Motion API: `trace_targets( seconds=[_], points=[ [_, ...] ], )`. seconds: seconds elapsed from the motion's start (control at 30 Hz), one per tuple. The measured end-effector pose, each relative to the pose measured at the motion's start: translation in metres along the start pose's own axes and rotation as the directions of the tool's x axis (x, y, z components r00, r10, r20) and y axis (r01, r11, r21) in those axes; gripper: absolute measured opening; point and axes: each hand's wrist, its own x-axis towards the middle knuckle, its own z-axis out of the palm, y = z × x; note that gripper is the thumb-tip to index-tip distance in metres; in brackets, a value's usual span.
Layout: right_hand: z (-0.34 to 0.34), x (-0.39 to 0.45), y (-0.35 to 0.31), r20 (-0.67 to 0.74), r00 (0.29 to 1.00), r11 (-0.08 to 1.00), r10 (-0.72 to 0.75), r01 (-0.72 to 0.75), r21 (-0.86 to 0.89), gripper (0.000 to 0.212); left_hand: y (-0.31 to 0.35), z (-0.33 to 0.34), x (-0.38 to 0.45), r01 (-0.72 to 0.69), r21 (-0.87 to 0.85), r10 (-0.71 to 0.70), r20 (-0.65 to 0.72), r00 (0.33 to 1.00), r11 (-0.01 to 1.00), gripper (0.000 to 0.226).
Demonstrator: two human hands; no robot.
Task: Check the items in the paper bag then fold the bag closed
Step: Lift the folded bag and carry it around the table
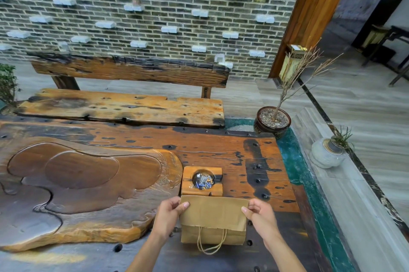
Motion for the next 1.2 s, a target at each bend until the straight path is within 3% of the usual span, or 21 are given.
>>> trace_targets(
  seconds=[0.13,0.3,0.43,0.77,0.97,1.2],
  points=[
    [-0.011,0.004,-0.040,-0.056,0.995,0.995,-0.084,0.087,0.052,0.010,0.047,-0.001,0.003,-0.119,-0.025,0.119,-0.020,0.993,0.993,0.023],
    [-0.031,0.004,-0.100,-0.118,0.978,0.972,-0.172,0.188,0.142,0.013,0.115,-0.007,0.003,-0.279,-0.042,0.277,-0.040,0.960,0.959,0.043],
    [-0.047,0.000,-0.148,-0.175,0.942,0.931,-0.288,0.318,0.181,0.019,0.164,-0.017,0.007,-0.392,-0.069,0.390,-0.040,0.920,0.918,0.028],
    [-0.088,-0.015,-0.242,-0.327,0.790,0.778,-0.518,0.594,0.203,0.030,0.276,-0.017,0.000,-0.594,-0.041,0.582,-0.156,0.798,0.803,0.039],
    [-0.115,-0.025,-0.294,-0.357,0.682,0.675,-0.638,0.719,0.167,0.032,0.340,-0.019,-0.012,-0.689,-0.085,0.668,-0.184,0.721,0.720,0.038],
    [-0.143,-0.036,-0.339,-0.370,0.559,0.564,-0.742,0.819,0.106,0.034,0.390,-0.026,-0.025,-0.733,-0.086,0.713,-0.181,0.677,0.675,0.043]
  ],
)
